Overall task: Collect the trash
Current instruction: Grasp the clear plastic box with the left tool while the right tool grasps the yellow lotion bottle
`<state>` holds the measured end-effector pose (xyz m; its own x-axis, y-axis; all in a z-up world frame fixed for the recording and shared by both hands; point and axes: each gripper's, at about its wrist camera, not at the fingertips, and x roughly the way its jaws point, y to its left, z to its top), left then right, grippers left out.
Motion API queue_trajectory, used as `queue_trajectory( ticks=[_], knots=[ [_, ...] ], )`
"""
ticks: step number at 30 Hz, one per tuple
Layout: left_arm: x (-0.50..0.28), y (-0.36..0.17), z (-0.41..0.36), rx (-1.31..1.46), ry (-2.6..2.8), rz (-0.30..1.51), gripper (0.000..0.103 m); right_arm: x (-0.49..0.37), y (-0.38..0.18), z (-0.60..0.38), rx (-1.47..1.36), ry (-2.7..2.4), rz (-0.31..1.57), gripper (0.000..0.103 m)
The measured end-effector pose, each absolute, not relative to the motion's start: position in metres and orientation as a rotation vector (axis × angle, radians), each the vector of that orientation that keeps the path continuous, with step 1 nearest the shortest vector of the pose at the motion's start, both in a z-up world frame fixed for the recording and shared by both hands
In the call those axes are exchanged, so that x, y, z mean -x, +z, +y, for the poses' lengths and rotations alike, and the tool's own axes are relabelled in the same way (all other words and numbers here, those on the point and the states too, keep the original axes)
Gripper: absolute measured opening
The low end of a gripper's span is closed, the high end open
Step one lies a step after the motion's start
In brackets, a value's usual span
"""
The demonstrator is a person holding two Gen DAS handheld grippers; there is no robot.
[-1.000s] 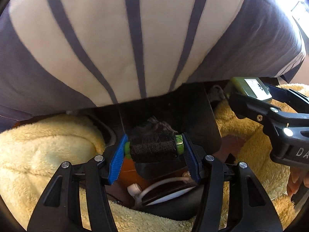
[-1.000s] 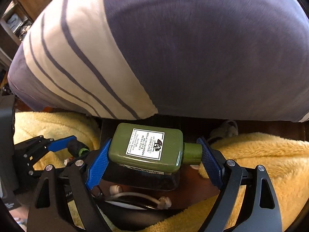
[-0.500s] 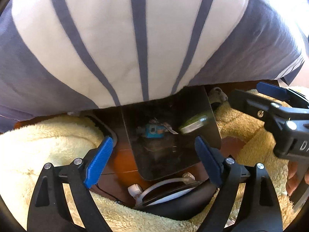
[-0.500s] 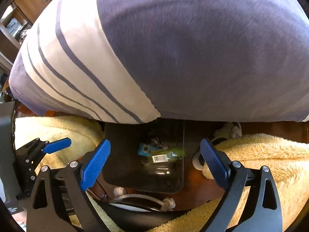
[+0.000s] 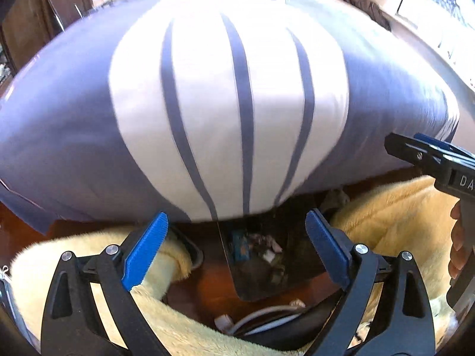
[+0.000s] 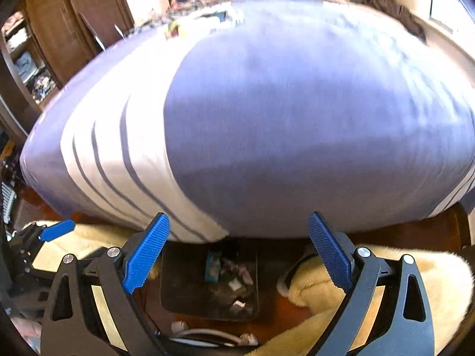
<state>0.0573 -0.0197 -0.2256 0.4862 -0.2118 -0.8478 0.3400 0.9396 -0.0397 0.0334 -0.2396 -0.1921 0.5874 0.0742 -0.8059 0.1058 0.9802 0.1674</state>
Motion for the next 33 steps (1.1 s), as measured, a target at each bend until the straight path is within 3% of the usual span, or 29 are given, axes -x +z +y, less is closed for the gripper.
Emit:
queue_trajectory(
  ticks=[13, 30, 33],
  knots=[
    [-0.111, -0.154, -0.014, -0.143, -0.278, 0.821, 0.089, -0.074, -0.119, -0.253, -0.121, -0.048, 0.754, 0.095],
    [-0.215, -0.152, -0.043, -0.161, -0.328, 0.832, 0.089, -0.187, -0.117, -0.265, -0.139, -0.067, 0.772, 0.095],
    [-0.237, -0.158, -0.055, -0.162, -0.355, 0.862, 0.079, -0.208, -0.116, -0.263, -0.142, -0.060, 0.773, 0.094]
  ],
)
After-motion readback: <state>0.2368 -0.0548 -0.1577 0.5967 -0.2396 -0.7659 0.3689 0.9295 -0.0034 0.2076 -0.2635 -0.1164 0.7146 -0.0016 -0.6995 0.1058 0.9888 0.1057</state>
